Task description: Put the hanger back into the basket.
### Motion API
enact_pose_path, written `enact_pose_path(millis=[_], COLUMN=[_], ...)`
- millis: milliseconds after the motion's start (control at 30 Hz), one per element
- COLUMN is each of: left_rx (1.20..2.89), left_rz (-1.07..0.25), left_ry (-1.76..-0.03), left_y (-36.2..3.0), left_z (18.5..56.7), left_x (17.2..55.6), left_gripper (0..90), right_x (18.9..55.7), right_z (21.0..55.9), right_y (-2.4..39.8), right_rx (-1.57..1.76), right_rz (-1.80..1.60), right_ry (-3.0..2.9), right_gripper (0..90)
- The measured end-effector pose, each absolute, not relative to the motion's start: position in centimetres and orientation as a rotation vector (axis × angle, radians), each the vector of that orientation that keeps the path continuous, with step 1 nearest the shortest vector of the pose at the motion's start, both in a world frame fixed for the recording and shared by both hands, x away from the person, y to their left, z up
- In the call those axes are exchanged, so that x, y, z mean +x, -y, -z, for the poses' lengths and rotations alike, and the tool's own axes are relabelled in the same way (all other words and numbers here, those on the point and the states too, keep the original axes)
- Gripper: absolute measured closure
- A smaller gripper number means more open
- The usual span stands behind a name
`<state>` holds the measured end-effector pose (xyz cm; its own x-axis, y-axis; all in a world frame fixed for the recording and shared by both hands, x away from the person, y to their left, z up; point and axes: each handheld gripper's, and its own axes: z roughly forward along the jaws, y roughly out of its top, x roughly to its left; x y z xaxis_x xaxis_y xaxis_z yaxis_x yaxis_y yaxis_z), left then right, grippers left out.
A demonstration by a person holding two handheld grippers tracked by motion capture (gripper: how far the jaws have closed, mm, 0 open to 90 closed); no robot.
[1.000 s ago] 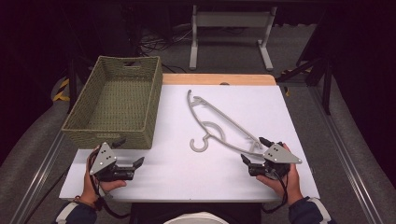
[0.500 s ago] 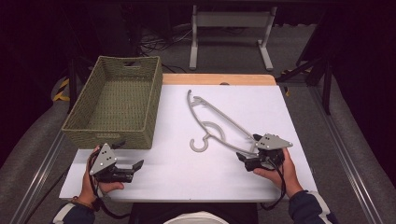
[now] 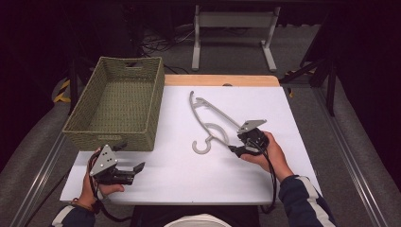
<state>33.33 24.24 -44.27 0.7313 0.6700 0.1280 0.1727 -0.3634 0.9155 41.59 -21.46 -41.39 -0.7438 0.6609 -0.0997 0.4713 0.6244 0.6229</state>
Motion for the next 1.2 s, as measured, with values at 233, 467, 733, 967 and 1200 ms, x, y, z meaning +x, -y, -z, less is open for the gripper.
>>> enact_pose_path(millis=[233, 467, 733, 967, 1200], left_rx=[1.921, 1.937, 1.958, 1.973, 1.999], left_rz=[-0.599, -0.576, -0.554, -0.542, -0.524], left_ry=[-0.649, -0.648, -0.627, -0.626, -0.612], left_y=[-24.1, -23.6, -23.0, -23.0, -22.8], left_z=[44.3, 44.4, 44.6, 45.0, 45.3], left_x=[33.5, 33.8, 34.0, 33.5, 33.2], left_gripper=[6.5, 7.0, 7.1, 7.7, 7.8], right_x=[43.9, 44.6, 45.1, 45.4, 45.9], right_z=[43.0, 43.1, 42.5, 42.7, 42.8], right_y=[21.0, 20.8, 18.9, 20.1, 21.0], right_rx=[1.001, 0.997, 0.841, 0.859, 0.931], right_rz=[-0.725, -0.653, -0.454, -0.581, -0.749], right_ry=[-2.671, -2.7, -2.791, -2.807, -2.79], right_gripper=[50.3, 64.4, 82.0, 82.7, 82.7])
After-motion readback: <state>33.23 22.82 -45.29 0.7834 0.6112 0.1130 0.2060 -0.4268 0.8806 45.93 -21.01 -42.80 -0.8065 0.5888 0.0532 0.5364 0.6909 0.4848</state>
